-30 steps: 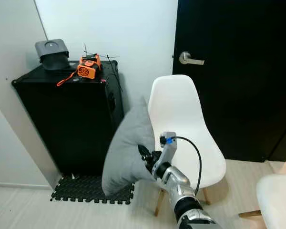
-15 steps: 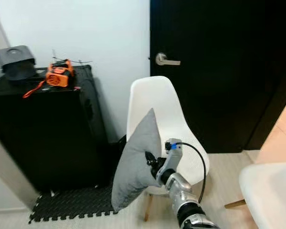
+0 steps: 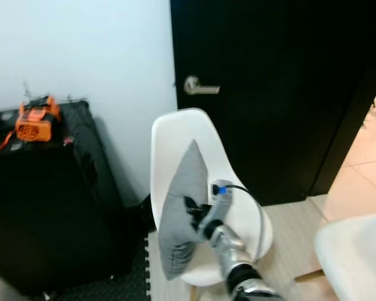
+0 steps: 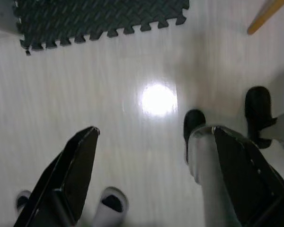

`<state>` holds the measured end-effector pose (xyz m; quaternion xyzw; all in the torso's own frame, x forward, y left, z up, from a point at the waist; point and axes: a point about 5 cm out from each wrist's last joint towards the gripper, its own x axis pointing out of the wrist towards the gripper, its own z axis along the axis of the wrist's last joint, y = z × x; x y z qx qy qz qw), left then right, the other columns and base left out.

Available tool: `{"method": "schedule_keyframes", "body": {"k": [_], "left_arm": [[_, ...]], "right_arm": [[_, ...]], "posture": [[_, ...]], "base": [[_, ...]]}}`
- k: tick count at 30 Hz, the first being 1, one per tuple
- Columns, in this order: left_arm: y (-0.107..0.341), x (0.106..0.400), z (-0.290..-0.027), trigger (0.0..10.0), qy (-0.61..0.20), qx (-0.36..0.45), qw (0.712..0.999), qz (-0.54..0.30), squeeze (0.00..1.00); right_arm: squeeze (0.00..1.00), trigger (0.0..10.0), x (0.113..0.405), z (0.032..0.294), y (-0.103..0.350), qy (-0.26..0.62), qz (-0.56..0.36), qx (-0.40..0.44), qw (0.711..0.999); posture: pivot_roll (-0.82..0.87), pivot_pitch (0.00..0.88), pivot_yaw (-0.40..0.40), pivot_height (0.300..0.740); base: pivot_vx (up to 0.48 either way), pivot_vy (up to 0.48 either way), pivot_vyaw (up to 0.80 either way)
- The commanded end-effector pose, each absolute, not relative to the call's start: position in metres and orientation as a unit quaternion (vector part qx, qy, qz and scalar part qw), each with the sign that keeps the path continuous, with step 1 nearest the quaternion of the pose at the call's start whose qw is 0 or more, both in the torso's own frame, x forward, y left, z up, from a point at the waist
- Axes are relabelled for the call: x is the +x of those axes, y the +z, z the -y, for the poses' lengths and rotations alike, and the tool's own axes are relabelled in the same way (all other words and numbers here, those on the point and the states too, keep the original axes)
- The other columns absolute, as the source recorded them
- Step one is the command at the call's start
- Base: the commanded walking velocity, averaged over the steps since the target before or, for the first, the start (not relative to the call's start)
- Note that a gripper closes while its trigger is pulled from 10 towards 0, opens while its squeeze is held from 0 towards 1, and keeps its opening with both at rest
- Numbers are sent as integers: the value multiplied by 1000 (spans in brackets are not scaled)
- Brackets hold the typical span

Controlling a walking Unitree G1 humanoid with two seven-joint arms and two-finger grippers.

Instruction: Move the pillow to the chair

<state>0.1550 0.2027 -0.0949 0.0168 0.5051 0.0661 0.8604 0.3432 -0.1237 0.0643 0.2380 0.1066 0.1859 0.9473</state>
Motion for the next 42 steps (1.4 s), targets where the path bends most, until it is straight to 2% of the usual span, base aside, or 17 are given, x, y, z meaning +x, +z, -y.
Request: {"method": "schedule_keyframes", "body": {"k": [1, 7, 11, 31, 42], "left_arm": [[-99, 144, -206, 10000, 70, 19, 851, -521, 0], [-99, 143, -206, 10000, 76, 24, 851, -520, 0], [-98, 146, -207, 10000, 81, 16, 854, -513, 0], [-96, 149, -207, 10000, 86, 16, 856, -509, 0], [-97, 150, -204, 10000, 87, 13, 856, -510, 0]], "right_arm": [[0, 10000, 350, 111, 78, 206, -75, 234, 947], [0, 10000, 350, 110, 78, 207, -79, 205, 954], [0, 10000, 351, 109, 79, 208, -78, 202, 954], [0, 10000, 348, 101, 77, 237, -84, 140, 958], [0, 10000, 349, 94, 75, 244, -105, 83, 961]], "posture": [[-77, 34, 3, 740], [-76, 37, 1, 740], [-74, 38, -1, 740], [-79, 29, -12, 740], [-73, 30, -12, 740]], "base": [[446, 0, 0], [431, 0, 0], [0, 0, 0], [290, -376, 0], [0, 0, 0]]}}
